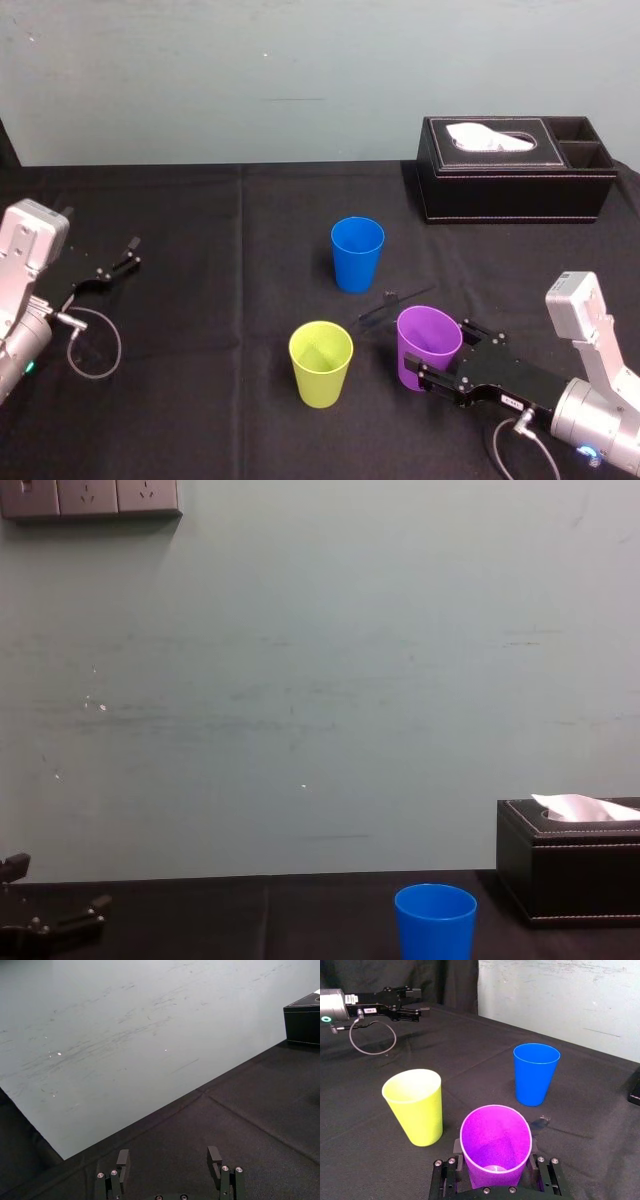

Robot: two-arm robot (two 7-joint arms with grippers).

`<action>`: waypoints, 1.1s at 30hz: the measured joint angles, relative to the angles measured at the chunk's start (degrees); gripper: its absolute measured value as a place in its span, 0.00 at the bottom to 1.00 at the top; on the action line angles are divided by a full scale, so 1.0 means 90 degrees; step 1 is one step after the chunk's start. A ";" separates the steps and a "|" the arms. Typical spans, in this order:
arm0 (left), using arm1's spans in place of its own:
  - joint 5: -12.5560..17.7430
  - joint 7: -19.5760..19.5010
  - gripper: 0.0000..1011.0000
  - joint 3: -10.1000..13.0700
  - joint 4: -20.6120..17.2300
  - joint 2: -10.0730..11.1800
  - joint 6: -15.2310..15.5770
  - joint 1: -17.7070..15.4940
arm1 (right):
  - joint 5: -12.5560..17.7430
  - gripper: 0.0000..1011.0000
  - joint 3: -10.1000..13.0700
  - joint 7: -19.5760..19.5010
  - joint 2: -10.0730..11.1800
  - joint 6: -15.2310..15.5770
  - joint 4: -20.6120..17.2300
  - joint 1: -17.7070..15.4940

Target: Stack the three plastic cups sequentially using one hand.

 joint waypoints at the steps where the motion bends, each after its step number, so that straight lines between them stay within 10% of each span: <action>1: 0.0000 0.0000 1.00 0.0000 0.0000 0.0000 0.0000 0.0000 | 0.0000 0.72 0.0000 0.0000 0.0001 0.0000 -0.0001 0.0000; 13: 0.0000 0.0000 1.00 0.0000 0.0000 0.0000 0.0000 -0.0001 | -0.0056 0.72 0.0066 -0.0170 0.0061 0.0131 -0.0205 -0.0087; 33: 0.0000 0.0000 1.00 0.0000 0.0000 0.0000 0.0000 0.0000 | 0.0213 0.72 0.0592 -0.0696 0.0264 0.1316 -0.1265 0.0210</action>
